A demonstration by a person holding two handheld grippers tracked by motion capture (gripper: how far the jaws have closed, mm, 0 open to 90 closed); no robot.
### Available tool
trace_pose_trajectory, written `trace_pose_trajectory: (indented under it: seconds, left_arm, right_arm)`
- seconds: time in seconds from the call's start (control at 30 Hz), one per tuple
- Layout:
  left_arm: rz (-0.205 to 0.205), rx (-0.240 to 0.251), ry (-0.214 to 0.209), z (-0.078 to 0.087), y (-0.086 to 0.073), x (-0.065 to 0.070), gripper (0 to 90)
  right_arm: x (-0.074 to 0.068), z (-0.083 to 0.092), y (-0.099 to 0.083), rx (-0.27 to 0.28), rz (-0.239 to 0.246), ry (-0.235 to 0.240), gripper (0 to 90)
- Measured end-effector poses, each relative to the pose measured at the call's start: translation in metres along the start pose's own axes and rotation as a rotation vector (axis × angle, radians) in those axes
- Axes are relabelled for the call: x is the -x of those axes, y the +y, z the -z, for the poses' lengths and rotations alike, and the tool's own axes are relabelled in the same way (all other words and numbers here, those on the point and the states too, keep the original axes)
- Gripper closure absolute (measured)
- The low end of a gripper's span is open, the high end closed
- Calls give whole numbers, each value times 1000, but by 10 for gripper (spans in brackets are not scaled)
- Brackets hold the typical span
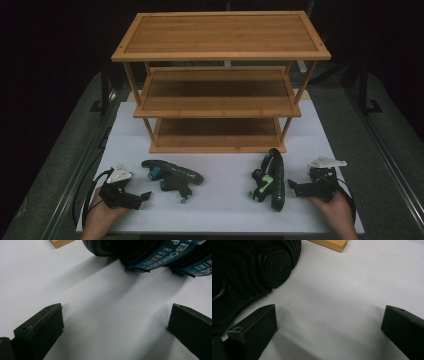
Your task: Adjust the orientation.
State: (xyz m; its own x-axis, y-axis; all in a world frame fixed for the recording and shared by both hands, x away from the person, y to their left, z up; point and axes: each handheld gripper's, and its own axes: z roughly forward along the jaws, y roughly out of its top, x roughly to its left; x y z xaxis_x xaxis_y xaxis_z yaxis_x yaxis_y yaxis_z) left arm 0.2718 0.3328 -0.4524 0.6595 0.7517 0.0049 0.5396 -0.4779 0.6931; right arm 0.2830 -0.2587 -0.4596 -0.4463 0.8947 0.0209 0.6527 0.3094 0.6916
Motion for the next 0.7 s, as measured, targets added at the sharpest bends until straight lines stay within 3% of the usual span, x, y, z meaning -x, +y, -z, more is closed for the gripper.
trace_pose_trajectory:
  seconds: [0.6, 0.7]
  left_arm:
    - [-15, 5, 2, 2, 0, 2, 1]
    - [-21, 23, -23, 7, -2, 7, 70]
  right_arm:
    - [0, 0, 0, 1, -3, 3, 0]
    - [0, 0, 0, 0, -3, 2, 0]
